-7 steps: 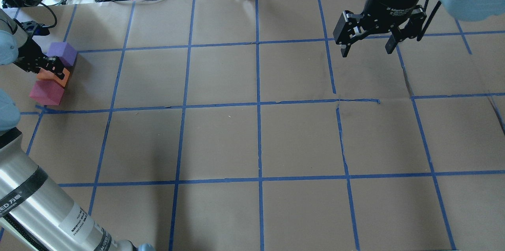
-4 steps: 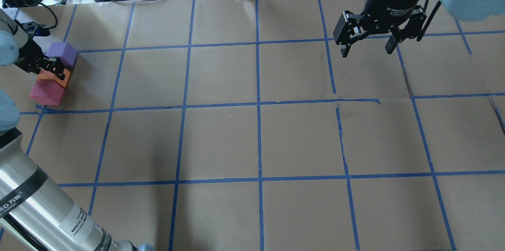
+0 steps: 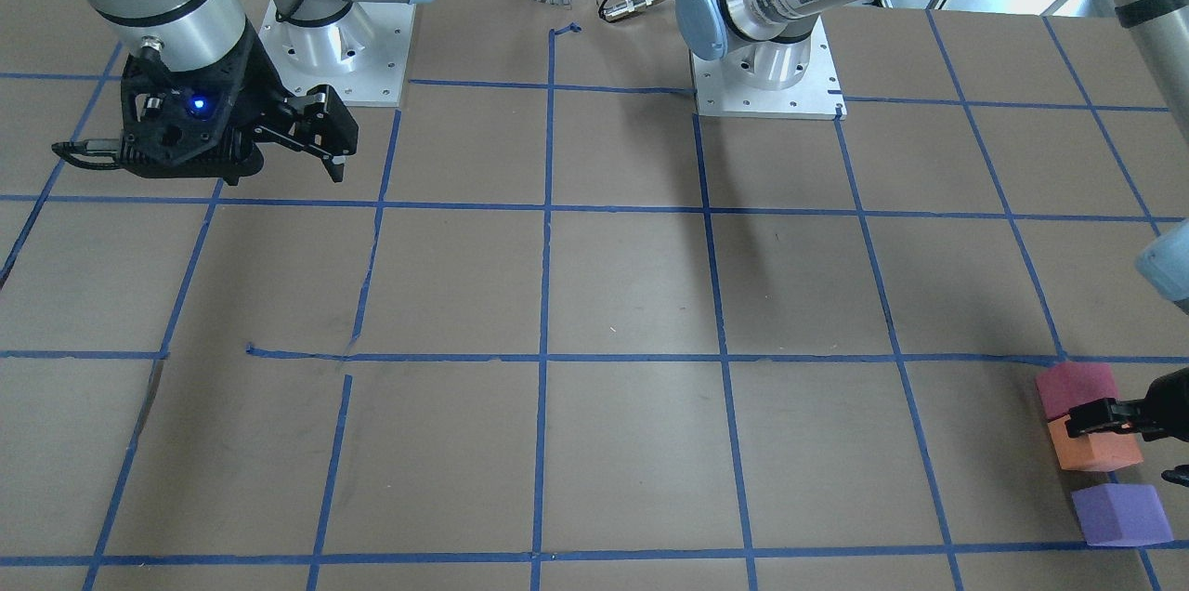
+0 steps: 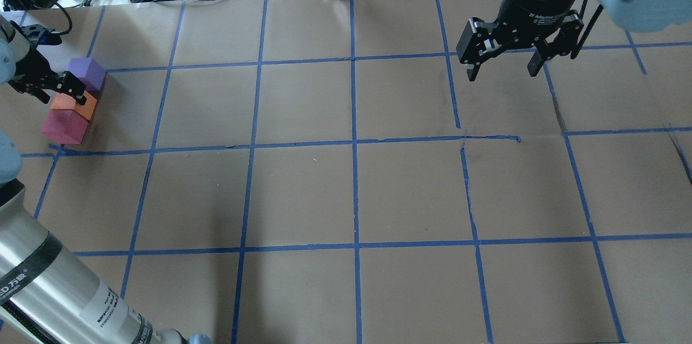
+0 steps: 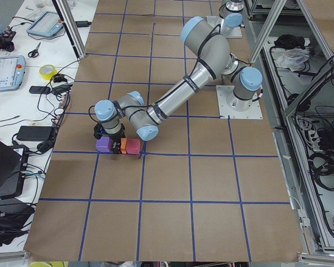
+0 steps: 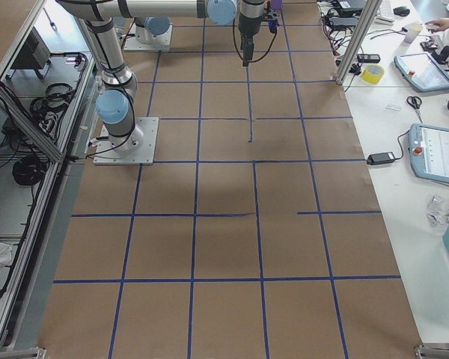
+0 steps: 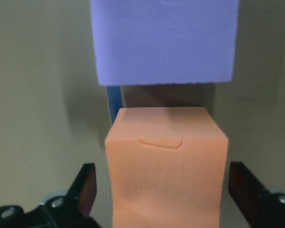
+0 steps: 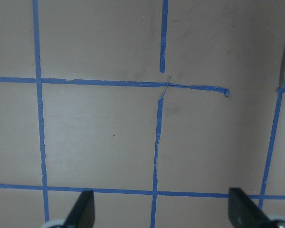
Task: Arrange blocks in a line
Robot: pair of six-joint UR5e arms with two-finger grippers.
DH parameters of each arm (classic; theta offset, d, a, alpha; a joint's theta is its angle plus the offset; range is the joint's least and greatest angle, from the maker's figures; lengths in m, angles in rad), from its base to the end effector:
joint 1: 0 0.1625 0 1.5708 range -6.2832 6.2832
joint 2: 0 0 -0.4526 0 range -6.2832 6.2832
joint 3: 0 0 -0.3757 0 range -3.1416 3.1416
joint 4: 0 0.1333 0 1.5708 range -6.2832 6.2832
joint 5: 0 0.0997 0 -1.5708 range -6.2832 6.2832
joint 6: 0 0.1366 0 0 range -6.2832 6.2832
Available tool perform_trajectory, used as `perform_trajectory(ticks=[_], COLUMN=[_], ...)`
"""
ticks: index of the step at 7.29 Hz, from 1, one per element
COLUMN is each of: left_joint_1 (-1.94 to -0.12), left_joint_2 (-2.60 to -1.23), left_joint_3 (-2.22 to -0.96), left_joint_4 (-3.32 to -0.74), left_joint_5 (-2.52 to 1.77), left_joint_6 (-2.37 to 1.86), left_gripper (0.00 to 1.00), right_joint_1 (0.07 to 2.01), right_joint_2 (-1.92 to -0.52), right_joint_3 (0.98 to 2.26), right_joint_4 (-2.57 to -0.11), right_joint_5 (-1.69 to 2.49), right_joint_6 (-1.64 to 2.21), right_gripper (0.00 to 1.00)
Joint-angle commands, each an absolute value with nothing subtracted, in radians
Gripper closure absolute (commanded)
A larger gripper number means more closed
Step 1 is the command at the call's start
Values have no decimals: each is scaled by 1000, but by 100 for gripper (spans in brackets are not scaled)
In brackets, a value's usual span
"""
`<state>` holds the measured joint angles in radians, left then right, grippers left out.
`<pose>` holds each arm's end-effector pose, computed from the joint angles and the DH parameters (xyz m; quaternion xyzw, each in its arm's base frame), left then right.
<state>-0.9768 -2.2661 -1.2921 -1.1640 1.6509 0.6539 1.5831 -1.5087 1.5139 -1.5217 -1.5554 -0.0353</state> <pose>0.3082 -0.6750 0.2209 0.0301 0.9987 0.0274 0.0296 0.1415 -0.4942 0.4705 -0.0236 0.9993 0.0271 0.0080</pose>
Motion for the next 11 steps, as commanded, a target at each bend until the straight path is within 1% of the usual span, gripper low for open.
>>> perform_trajectory(ticks=[1, 3, 4, 5, 6, 7, 9, 10, 11], left_joint_1=[-971, -974, -988, -1005, -1041, -1119, -1385, -1498, -1585], left_joint_2=[-2106, -1889, -1793, -1711, -1694, -1687, -1658, -1658, -1661], left_joint_3=[-1284, -1287, -1304, -1331, -1347, -1342, -1354, -1364, -1370], left_joint_4=[-1388, -1666, -1736, -1809, -1802, -1801, -1790, -1737, -1612], left_joint_5=[1643, 1643, 1640, 1585, 1569, 1568, 1572, 1574, 1581], left_joint_6=[653, 649, 641, 568, 557, 466, 106, 27, -67], left_gripper=[0, 0, 2, 2, 1, 1, 0, 0, 0], right_joint_1=[1583, 1585, 1585, 1585, 1585, 1586, 1586, 1585, 1585], right_joint_2=[-1508, -1509, -1508, -1509, -1509, -1509, -1499, -1497, -1508], right_joint_3=[1514, 1514, 1514, 1514, 1514, 1514, 1502, 1505, 1508], right_joint_4=[-1520, -1522, -1522, -1522, -1522, -1523, -1635, -1631, -1622], right_joint_5=[-1555, -1555, -1555, -1557, -1557, -1555, -1578, -1580, -1565], right_joint_6=[-35, -35, -35, -35, -37, -37, -34, -20, -17], right_gripper=[0, 0, 0, 0, 0, 0, 0, 0, 0])
